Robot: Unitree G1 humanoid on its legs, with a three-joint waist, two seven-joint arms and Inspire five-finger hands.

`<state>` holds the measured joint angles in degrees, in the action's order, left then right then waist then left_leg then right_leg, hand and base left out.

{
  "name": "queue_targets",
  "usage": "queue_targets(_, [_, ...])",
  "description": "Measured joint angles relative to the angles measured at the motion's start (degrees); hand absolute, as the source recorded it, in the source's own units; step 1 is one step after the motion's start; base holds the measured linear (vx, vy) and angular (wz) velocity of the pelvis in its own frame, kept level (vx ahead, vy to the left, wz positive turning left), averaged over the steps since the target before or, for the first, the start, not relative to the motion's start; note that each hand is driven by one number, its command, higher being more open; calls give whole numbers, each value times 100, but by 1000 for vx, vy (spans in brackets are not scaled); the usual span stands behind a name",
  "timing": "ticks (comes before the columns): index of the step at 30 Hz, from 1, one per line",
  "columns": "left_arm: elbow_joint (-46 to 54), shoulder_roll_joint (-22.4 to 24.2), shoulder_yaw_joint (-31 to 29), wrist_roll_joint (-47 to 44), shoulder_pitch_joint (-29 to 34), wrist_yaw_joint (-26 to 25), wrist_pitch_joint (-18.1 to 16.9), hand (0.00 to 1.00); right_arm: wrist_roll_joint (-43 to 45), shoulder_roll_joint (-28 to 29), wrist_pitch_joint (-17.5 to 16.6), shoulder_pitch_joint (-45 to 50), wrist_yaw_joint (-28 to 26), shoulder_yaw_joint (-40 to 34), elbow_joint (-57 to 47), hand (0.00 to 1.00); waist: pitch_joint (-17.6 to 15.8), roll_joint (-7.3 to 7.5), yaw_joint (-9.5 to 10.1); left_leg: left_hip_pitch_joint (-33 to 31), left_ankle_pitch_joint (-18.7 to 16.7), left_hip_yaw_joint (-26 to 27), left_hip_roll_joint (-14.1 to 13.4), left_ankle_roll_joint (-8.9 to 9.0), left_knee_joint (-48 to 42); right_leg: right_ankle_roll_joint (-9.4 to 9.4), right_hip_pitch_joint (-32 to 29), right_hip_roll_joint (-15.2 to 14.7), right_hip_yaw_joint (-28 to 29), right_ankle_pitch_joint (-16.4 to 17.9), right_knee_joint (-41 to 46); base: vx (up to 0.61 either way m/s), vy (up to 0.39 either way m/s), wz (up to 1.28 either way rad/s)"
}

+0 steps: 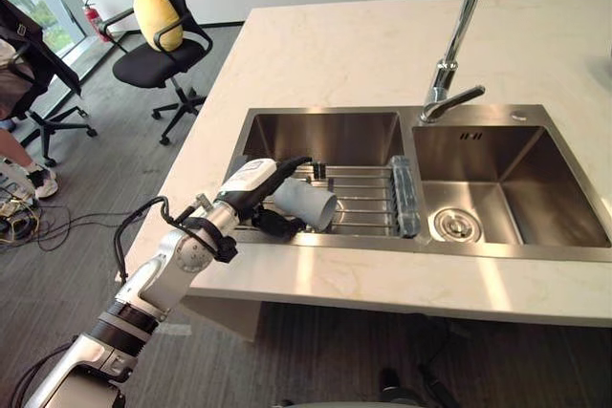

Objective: Walk over to the sink, pick up the cup, carry it to the dishwasher, place the cup inside the dishwasher, then close the dishwasher door

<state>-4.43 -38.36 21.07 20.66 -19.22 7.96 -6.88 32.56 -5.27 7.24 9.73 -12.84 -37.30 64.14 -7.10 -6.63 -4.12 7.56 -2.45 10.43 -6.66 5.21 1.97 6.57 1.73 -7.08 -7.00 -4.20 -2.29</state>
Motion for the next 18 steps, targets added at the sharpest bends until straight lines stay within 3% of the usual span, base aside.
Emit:
queue_targets(1, [-110, -34, 0, 103, -19, -86, -10, 0, 5, 1, 2, -2, -4, 0, -38, 100, -5, -12, -7, 0, 0, 8, 0, 0, 0, 0, -7, 1, 9, -1, 0, -28, -12, -4])
queue_targets(2, [-226, -120, 0, 156, -32, -189, -54, 100, 8, 0, 2, -2, -5, 0, -68, 100, -5, -17, -10, -2, 0, 23, -1, 1, 1, -1, -21, 5, 23, -2, 1, -23, -10, -4])
queue_targets(18, [-747, -396, 156, 565, -364, -346, -457, 100, 161, -5, 75, 62, -4, 5, -83, 100, 9, -38, 0, -28, 0, 78, 6, 0, -14, -5, -95, 2, 84, -14, 36, -15, -5, -1])
